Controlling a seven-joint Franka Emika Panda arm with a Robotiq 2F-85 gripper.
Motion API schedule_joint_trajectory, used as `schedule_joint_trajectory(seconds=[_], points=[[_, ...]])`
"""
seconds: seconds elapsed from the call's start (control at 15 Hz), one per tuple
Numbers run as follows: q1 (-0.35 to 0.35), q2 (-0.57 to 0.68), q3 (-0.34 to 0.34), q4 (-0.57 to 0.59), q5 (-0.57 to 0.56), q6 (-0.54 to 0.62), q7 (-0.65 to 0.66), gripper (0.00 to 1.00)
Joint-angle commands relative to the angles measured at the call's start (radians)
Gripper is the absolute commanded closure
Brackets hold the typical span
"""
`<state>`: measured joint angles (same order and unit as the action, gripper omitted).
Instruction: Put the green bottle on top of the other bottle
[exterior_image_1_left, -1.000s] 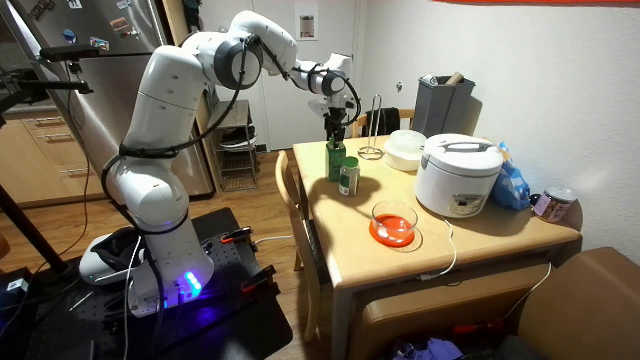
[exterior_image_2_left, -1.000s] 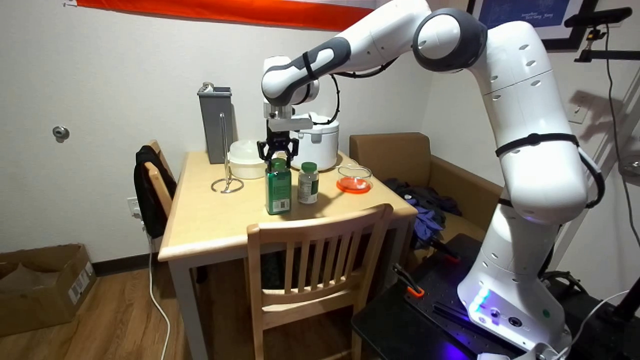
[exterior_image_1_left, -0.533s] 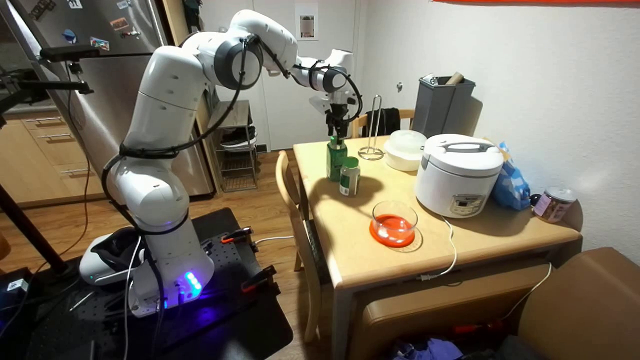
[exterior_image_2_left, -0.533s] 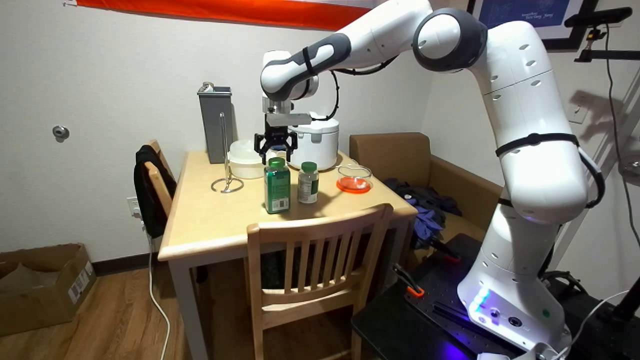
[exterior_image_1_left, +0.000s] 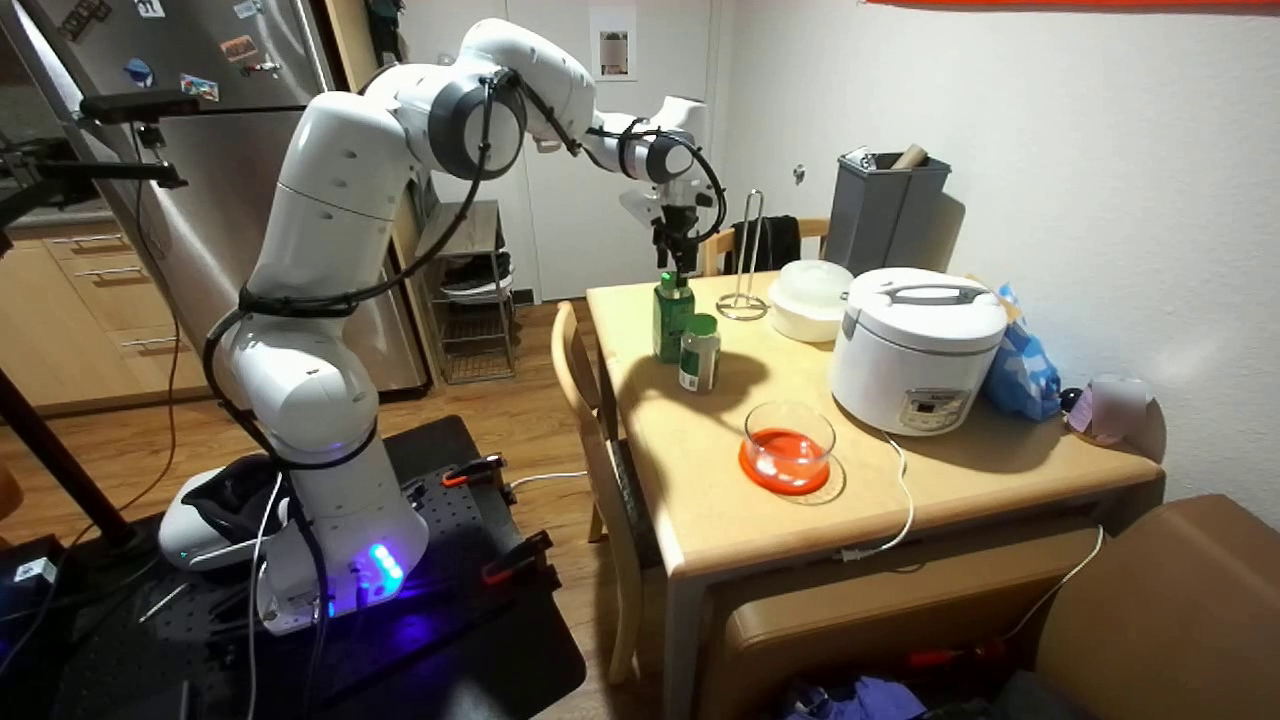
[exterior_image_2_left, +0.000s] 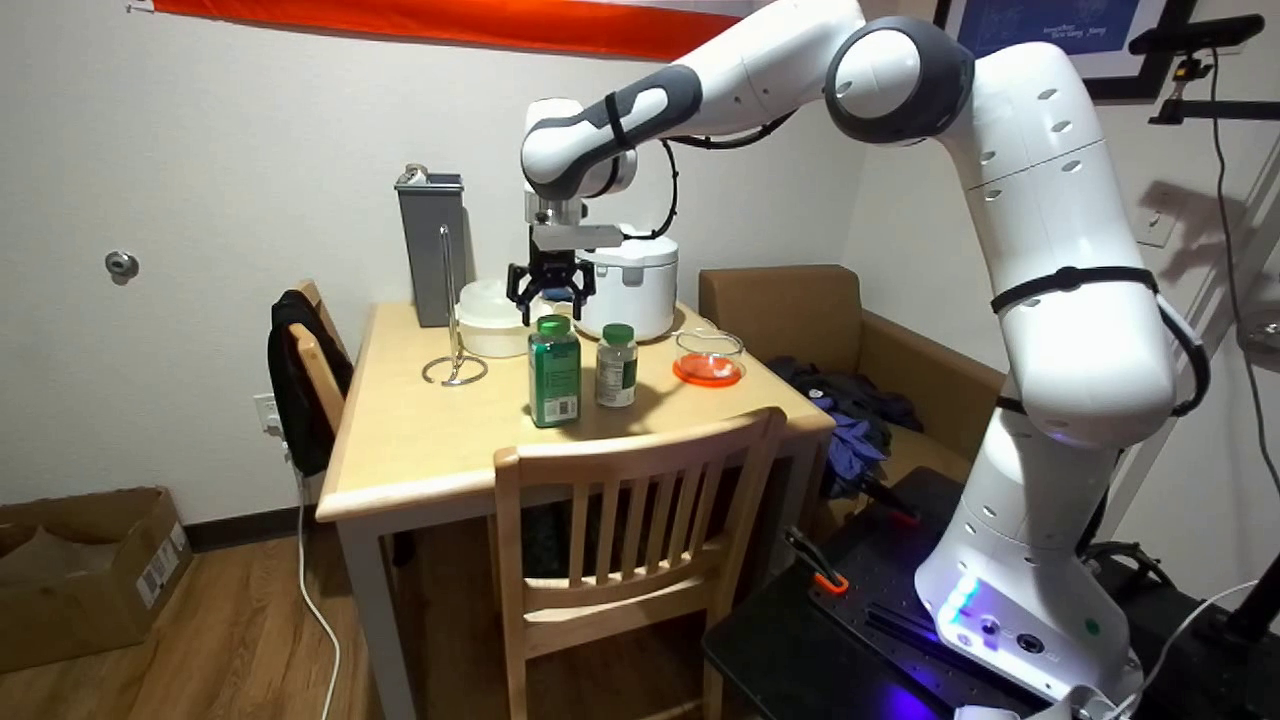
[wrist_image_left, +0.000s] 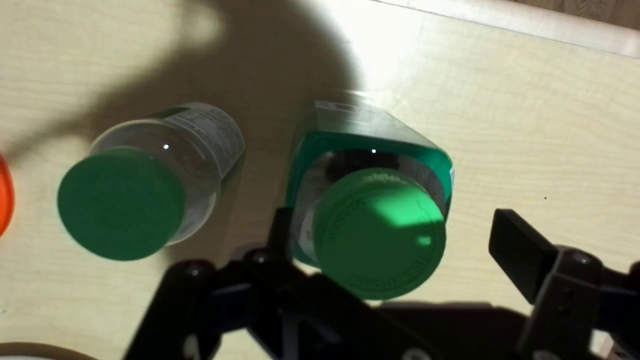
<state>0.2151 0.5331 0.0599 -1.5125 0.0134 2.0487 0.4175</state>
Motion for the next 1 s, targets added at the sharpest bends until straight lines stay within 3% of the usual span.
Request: schedule_joint_trajectory(seconds=[0.0,0.07,0.33,0.4,0.93], points=[[0.001,0.012,-0.007,0.026,0.011,-0.014,0.005,0.11],[0.002,0.013,-0.008,0.028,0.008,-0.015,0.005,0.26],[0.007,0.013,-0.010,0.035,0.001,-0.018,0.007,0.58],[0.010,0.011,-0.011,0.036,-0.004,-0.019,0.008,0.61],[0.034,-0.040,-0.007,0.054,-0.020,-0.070,0.015,0.61]])
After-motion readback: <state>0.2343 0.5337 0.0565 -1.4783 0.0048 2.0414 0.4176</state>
